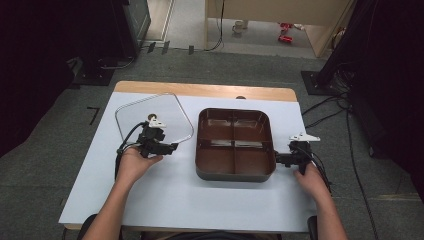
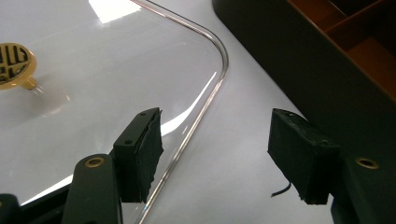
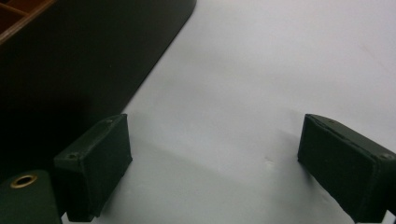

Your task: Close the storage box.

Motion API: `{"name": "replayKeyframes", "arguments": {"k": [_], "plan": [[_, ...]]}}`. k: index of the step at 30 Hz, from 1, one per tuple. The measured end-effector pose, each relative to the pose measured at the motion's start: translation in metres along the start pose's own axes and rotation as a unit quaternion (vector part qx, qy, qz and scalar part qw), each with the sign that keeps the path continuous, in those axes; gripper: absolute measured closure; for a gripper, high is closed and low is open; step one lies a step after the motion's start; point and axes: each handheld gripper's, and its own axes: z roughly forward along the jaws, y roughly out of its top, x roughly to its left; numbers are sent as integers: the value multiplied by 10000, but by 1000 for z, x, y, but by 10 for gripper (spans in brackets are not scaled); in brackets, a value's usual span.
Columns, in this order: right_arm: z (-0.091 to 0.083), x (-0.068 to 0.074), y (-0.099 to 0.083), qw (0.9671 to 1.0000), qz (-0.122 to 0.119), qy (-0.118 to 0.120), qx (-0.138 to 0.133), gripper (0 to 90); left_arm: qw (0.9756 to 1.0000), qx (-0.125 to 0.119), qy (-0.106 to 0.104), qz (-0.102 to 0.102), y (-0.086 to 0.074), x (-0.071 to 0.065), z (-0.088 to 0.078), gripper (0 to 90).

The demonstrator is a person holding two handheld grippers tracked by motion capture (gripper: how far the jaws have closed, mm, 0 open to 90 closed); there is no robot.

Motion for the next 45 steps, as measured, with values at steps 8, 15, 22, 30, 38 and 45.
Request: {"name": "replayKeyframes", "arguments": {"k": [8, 15, 22, 30, 38, 45], "plan": [[0, 0, 0, 10000, -1, -1, 1, 91, 10000, -4, -80, -34, 9, 10, 0, 346], [0, 0, 0, 10000, 0, -1, 0, 91, 10000, -43, -25, -34, 19, 21, 0, 336], [0, 0, 0, 10000, 1, -1, 1, 91, 9999, -45, -67, -103, 24, 31, 5, 326], [0, 0, 0, 10000, 1, 0, 1, 91, 9999, -103, -8, -135, 30, 43, 7, 319], [0, 0, 0, 10000, 1, -1, 1, 91, 9994, -199, 173, -231, 36, 60, 11, 331], [0, 0, 0, 10000, -1, -1, 2, 91, 9985, -132, 420, -311, 37, 78, 18, 341]]}}
